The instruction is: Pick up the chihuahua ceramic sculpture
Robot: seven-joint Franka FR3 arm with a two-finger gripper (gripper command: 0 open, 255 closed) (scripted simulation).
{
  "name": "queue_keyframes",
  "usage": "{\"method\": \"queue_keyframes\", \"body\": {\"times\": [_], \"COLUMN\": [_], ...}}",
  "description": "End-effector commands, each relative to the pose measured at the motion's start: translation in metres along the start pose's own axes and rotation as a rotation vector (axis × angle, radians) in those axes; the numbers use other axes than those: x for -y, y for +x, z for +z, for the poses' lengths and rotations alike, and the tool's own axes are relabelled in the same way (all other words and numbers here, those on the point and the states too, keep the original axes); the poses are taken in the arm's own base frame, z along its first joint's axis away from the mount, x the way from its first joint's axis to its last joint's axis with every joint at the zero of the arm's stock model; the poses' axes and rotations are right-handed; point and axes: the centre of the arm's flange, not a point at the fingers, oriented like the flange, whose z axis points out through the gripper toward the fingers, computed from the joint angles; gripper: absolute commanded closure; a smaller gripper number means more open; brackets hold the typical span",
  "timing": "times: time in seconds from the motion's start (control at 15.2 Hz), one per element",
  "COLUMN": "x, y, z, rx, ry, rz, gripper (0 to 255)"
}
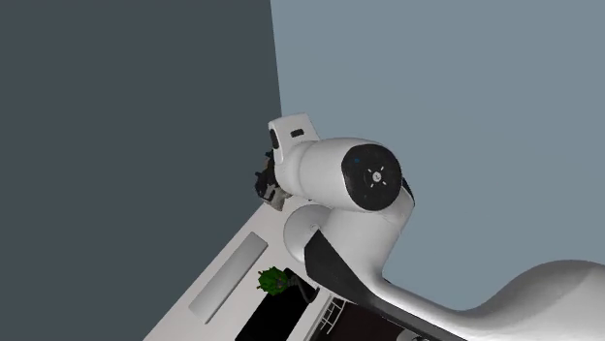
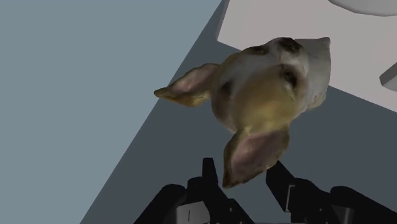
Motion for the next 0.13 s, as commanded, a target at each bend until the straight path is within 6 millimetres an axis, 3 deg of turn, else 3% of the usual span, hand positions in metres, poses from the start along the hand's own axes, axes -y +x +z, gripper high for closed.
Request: {"method": "queue_keyframes", "body": {"times": [0.0, 0.07], "x": [-0.0065, -0.0065], "y": [0.0097, 0.0097], "z": [-0.0099, -0.0099], "rx": [-0.03, -0.03], "ry": [-0.01, -0.01], "rz": [0.002, 0.002], "gripper": [255, 255]}}
